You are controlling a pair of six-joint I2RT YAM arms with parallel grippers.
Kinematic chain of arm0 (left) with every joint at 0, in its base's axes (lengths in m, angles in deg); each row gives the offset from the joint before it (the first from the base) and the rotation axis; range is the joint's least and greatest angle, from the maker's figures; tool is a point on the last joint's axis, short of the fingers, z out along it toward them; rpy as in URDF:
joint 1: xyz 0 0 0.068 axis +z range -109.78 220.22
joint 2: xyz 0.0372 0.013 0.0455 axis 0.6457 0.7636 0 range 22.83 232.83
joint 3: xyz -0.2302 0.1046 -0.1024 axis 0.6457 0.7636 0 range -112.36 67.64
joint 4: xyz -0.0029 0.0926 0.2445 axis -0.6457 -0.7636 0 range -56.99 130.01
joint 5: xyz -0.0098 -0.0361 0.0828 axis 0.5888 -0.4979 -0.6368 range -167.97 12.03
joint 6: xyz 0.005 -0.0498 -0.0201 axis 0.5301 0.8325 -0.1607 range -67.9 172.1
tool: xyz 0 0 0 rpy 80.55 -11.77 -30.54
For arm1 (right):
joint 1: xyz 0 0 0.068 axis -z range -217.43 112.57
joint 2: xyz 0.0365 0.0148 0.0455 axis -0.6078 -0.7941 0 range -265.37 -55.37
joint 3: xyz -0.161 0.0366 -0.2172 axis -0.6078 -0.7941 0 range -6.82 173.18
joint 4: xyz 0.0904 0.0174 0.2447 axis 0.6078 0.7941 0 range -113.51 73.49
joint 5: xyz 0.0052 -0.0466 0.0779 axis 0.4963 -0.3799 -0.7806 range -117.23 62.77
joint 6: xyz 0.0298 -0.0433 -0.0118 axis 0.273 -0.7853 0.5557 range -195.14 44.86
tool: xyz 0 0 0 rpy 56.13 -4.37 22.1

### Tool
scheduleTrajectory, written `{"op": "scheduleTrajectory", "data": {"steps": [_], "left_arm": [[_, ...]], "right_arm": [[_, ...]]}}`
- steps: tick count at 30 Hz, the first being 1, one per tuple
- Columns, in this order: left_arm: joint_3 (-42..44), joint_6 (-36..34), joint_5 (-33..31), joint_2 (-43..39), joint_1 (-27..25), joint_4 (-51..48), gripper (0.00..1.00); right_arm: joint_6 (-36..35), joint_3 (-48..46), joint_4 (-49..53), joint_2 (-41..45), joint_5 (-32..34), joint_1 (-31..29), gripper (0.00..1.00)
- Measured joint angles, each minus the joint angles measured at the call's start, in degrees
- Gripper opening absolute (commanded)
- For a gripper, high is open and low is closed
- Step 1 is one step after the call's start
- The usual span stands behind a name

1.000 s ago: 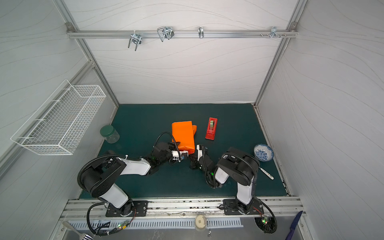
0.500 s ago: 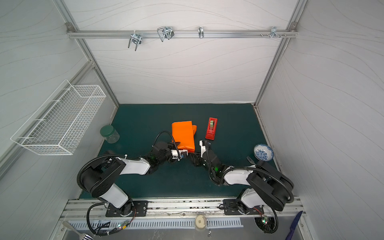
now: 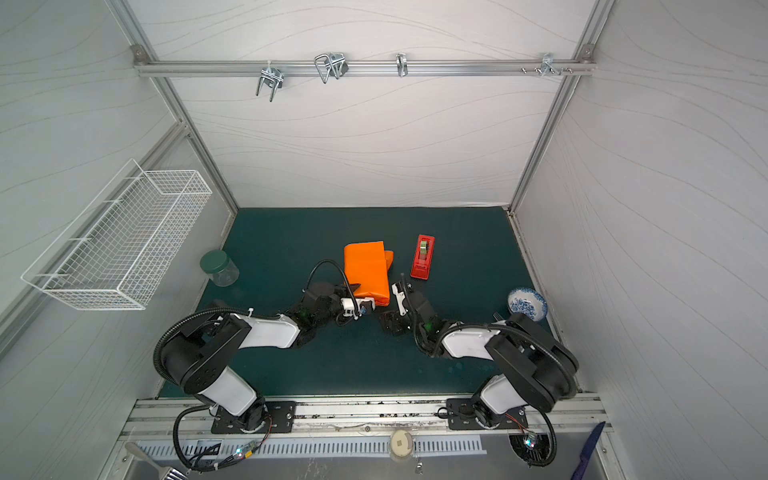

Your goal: Wrap the gift box in paper

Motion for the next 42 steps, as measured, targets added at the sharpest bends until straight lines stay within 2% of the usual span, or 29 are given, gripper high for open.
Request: {"op": "scheduleTrajectory", "data": {"steps": [10,19,25,33,42], "left_arm": [[-0.52,0.61,0.63,0.00,0.02,-0.66,0.59],[-0.63,0.81,0.87,-0.07,0.02,-1.11,0.62],[-0.85,1.49,1.44,-0.50,0.02,-2.75,0.75],[-0.74,3.91,2.10,-2.29,0.13,-4.96,0.98],[2.10,6.47,5.11,-5.57,3.85,-2.64,0.99]], "right_arm": [[-2.93,6.05,-4.81,-7.32,-0.96,1.25,0.78],[-4.39,6.71,-7.45,-10.05,-2.80,3.17,0.72],[-4.46,6.95,-9.09,-10.88,-4.39,3.89,0.67],[-4.44,7.45,-9.49,-11.15,-5.29,4.39,0.64],[-4.44,7.63,-9.75,-11.21,-5.53,4.63,0.62]]}}
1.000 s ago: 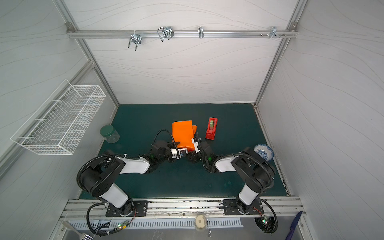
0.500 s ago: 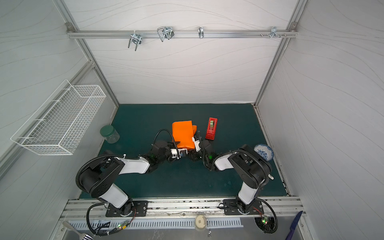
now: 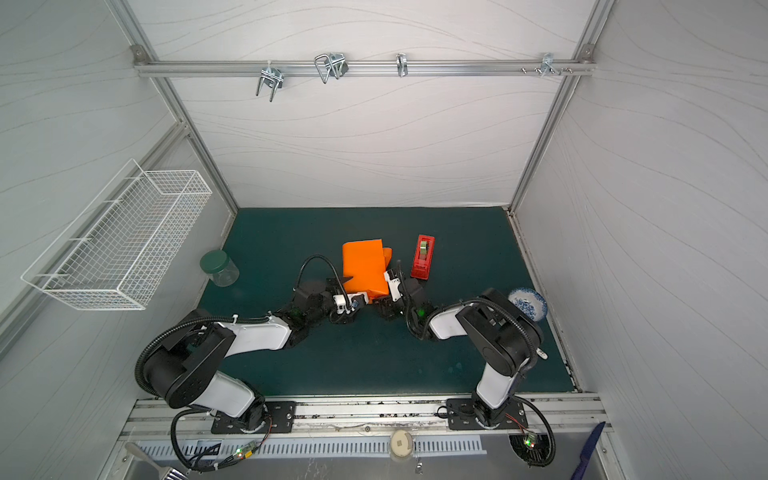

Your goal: Wrap the gift box in paper

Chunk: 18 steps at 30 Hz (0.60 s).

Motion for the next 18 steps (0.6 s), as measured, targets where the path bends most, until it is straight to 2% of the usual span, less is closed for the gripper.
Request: {"op": "scheduleTrajectory", "data": {"steps": [18], "left_arm": [[0.94,-0.11,3.26,7.78,2.56,9.53,0.97]], "right_arm": [[0.17,0.00,0.00,-0.02,-0.57,0.28,0.58]]}}
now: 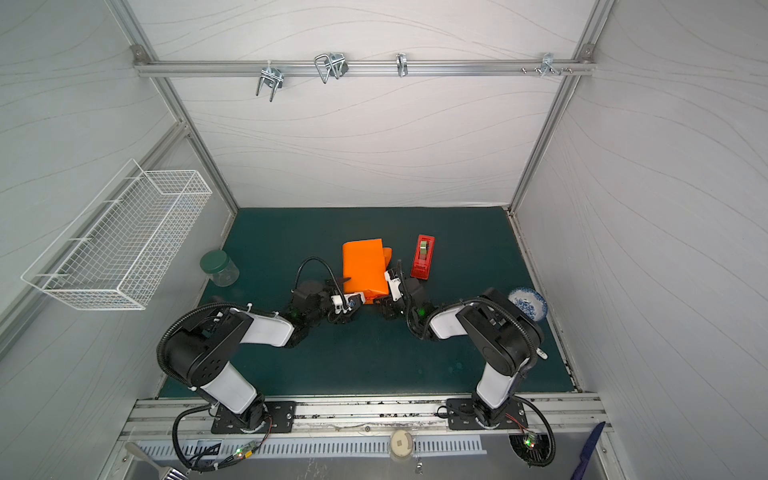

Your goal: Wrap the gift box in paper

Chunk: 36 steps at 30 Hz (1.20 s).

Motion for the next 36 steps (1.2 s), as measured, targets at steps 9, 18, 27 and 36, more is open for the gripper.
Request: {"op": "scheduleTrajectory", "data": {"steps": [9,18,27,36], "left_arm": [[-0.02,-0.90,0.31,2.36,0.63,4.37,0.86],[-0.44,-0.72,0.79,4.55,1.49,8.22,0.72],[-1.07,-0.57,1.42,6.40,1.86,10.64,0.69],[-1.20,-0.55,1.42,6.54,1.86,10.73,0.69]], "right_arm": [[0.02,0.09,0.02,-0.20,-0.15,0.07,0.57],[0.35,0.31,-0.24,-0.28,-0.33,0.37,0.58],[1.70,-0.74,-1.29,0.02,-0.98,1.84,0.65],[2.93,-2.71,-0.70,2.71,-1.70,2.36,0.77]]}}
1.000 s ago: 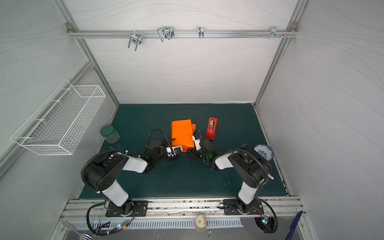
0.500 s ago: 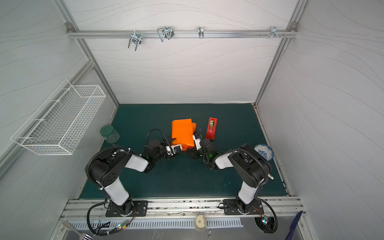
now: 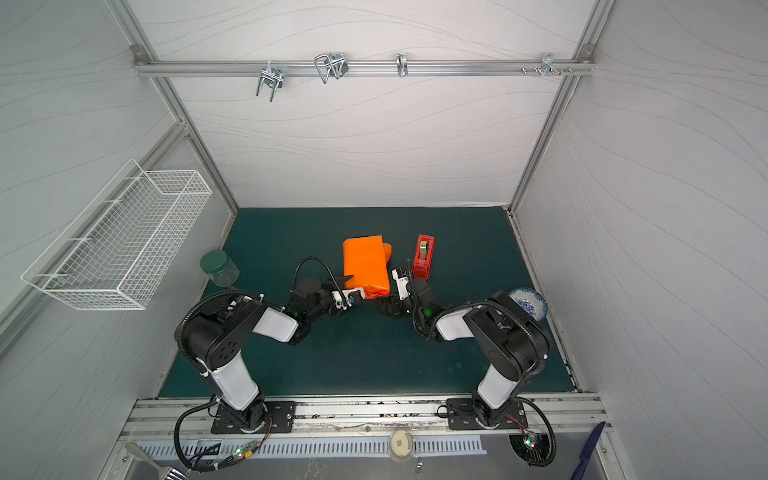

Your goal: Wrap the gift box in paper

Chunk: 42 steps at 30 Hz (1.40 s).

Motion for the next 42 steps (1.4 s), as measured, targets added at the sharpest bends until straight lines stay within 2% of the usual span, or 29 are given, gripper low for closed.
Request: {"op": "scheduleTrajectory", "data": {"steps": [17,31,42], "left_arm": [[-0.02,0.00,-0.02,0.00,0.00,-0.11,0.71],[-0.04,0.00,-0.02,0.00,0.00,-0.17,0.72],[-0.04,-0.02,-0.02,0.04,0.00,-0.15,0.72]], "right_arm": [[0.42,4.44,0.70,-3.10,1.20,-2.29,0.88],[3.96,5.68,-0.63,-4.50,3.89,-2.60,0.80],[8.20,5.70,-0.79,-4.50,3.45,-2.12,0.83]]}}
